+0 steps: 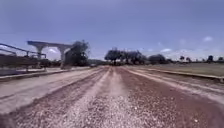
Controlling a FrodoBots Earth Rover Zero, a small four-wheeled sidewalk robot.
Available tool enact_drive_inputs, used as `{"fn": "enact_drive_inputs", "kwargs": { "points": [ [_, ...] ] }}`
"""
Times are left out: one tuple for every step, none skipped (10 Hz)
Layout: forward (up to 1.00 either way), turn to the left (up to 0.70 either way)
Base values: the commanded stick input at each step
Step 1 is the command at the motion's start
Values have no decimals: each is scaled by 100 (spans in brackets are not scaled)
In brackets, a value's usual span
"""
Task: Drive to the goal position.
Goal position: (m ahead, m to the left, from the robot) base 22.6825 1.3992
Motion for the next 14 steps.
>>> {"fn": "enact_drive_inputs", "kwargs": {
  "points": [
    [100, 0],
    [100, 0],
    [100, 0],
    [100, 0],
    [100, 0],
    [100, 0],
    [100, 0],
    [100, 0],
    [100, 0],
    [100, 0],
    [100, 0],
    [100, 0],
    [100, 0],
    [100, 0]
  ]
}}
